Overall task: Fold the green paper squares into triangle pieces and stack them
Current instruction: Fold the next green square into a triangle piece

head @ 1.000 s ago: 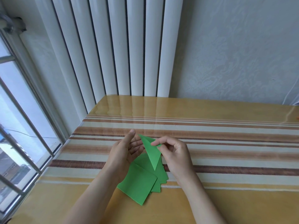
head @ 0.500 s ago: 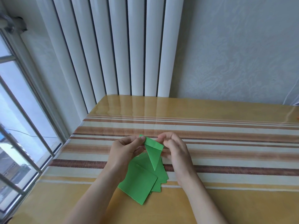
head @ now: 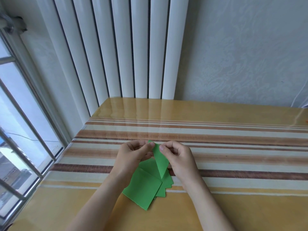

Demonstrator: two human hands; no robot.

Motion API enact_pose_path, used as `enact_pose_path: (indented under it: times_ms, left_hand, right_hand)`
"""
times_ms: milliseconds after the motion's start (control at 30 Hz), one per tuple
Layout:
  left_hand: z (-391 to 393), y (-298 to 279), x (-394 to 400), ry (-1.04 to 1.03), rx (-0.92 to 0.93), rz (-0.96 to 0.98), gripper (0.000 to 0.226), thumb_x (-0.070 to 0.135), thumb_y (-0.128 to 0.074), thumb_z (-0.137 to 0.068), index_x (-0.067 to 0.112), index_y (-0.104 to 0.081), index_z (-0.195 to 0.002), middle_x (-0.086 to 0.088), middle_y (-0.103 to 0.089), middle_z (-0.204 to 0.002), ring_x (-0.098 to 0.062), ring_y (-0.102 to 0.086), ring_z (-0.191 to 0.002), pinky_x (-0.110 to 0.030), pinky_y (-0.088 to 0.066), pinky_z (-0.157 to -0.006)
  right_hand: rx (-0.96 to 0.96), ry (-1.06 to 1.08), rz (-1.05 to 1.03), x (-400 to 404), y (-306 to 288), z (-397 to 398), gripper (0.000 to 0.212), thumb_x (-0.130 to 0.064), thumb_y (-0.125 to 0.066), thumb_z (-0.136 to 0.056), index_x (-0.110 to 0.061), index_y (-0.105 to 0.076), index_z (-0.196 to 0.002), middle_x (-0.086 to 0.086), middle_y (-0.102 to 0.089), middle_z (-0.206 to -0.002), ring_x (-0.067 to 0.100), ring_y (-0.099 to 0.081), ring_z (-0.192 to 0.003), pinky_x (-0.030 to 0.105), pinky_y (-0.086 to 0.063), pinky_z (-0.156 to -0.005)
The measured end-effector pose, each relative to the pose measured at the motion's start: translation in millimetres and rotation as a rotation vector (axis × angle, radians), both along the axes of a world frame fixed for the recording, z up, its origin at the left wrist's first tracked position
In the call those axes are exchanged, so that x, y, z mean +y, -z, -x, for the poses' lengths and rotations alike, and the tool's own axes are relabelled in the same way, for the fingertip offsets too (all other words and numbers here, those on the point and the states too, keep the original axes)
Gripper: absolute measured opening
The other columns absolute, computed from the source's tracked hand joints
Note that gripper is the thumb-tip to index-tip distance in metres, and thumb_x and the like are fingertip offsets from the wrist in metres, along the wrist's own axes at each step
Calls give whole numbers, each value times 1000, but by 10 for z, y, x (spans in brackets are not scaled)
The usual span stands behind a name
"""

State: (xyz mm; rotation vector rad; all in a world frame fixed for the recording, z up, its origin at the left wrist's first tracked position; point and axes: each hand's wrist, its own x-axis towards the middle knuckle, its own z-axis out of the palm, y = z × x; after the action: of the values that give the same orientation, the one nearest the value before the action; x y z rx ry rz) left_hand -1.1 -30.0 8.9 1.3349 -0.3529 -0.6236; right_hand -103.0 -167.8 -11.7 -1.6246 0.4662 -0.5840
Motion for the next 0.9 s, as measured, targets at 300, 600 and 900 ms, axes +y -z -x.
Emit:
enact_pose_path:
  times_ms: [300, 600, 900]
  left_hand:
    - [1, 26, 2, -32, -44, -7, 12, 11, -77, -91, 10, -74, -80, -4, -70, -75, -15, -66, -70, -26, -57, -76]
    - [13, 24, 120, -44, -126, -28, 11, 17, -78, -91, 9, -74, -84, -6, -72, -75, -12, -68, -68, -22, -58, -73]
    - [-174, 0, 70, 6, -358, -291, 14, 15, -74, -95, 1, -71, -92, -16, -77, -81, -25, -77, -78, -35, -65, -79]
  right_hand:
    - [-10, 17, 130, 26, 95, -52, 10, -25, -71, -99, -28, -76, -91, -1, -77, -87, 24, -73, -87, 53, -59, -81]
    - [92, 38, 315, 84, -94, -43, 9, -27, -72, -97, -27, -73, -88, -9, -73, -86, 7, -67, -85, 32, -55, -79]
    - [185, -23, 459, 19, -92, -189, 9, -22, -70, -99, -22, -72, -90, -12, -68, -81, 0, -59, -74, 17, -45, -66]
